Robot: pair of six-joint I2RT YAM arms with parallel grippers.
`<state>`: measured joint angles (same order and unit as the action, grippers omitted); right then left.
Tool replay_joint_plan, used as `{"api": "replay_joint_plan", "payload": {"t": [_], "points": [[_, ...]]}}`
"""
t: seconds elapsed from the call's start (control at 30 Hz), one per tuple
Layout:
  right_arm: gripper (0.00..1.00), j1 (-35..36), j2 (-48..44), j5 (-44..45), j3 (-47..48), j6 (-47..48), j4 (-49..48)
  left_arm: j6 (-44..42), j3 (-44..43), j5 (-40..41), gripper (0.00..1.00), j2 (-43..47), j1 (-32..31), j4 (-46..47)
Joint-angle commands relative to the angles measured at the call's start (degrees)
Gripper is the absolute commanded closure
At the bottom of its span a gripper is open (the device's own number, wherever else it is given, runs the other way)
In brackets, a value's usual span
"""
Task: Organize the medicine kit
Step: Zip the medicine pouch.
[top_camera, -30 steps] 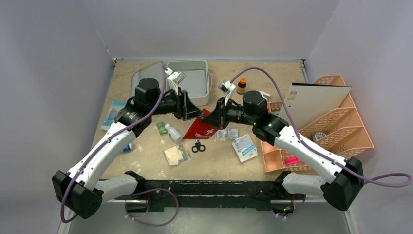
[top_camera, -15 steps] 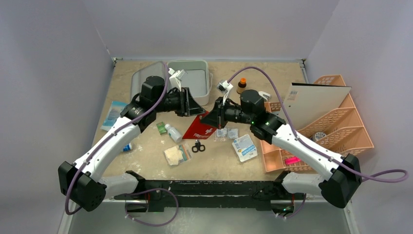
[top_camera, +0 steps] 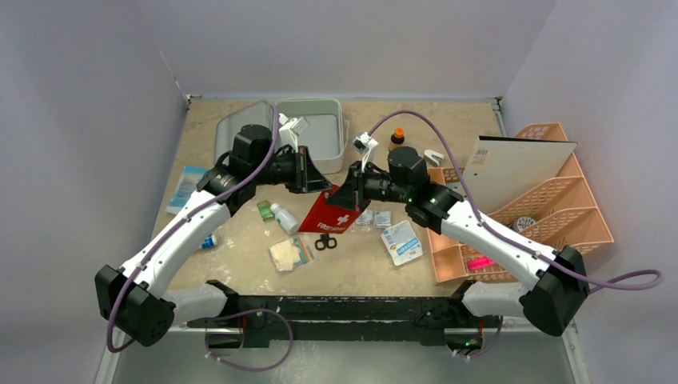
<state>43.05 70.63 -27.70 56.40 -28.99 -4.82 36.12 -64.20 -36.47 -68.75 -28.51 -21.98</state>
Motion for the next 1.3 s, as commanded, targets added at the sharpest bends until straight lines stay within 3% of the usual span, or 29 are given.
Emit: {"api": "replay_joint_plan", "payload": {"t": [0.0,0.17,0.47,0.67,0.8,0.93,1.07,1.27], "points": [[1.00,-1.25,1.64,1.49,3.39,-2.93,3.37,-4.72,-3.58,0.52,1.00,3.22,0.30,-2.20],[1.00,-4.24,0.86,0.32,0.19,-9.48,0.62,-9.70,-4.44,-0.36,1.00,5.00,0.51,-3.44],[1.00,-5.66,2.61,-3.92,-3.52,-16.40,-4.75,-8.89,-3.61,-5.49,1.00,4.81,0.65,-0.30],[1.00,-6.83,3.71,-6.38,-5.46,-25.80,-13.15,-14.15,-2.65,-7.14,1.00,5.29,0.65,-0.16],[1.00,-6.83,3.35,-5.58,-5.39,-24.71,-13.45,-17.19,-3.88,-4.69,1.00,4.11,0.65,-4.98],[1.00,-6.79,2.07,-4.46,-6.33,-23.49,-13.83,-15.93,-4.29,1.76,0.75,5.78,0.66,-7.47],[1.00,-6.84,2.11,-3.59,-5.69,-23.49,-14.56,-16.71,-1.92,1.51,0.67,6.99,0.65,-5.35],[1.00,-6.83,2.18,-3.64,-4.24,-23.74,-14.90,-21.35,-4.71,-0.88,0.52,1.50,0.65,-7.70]]}}
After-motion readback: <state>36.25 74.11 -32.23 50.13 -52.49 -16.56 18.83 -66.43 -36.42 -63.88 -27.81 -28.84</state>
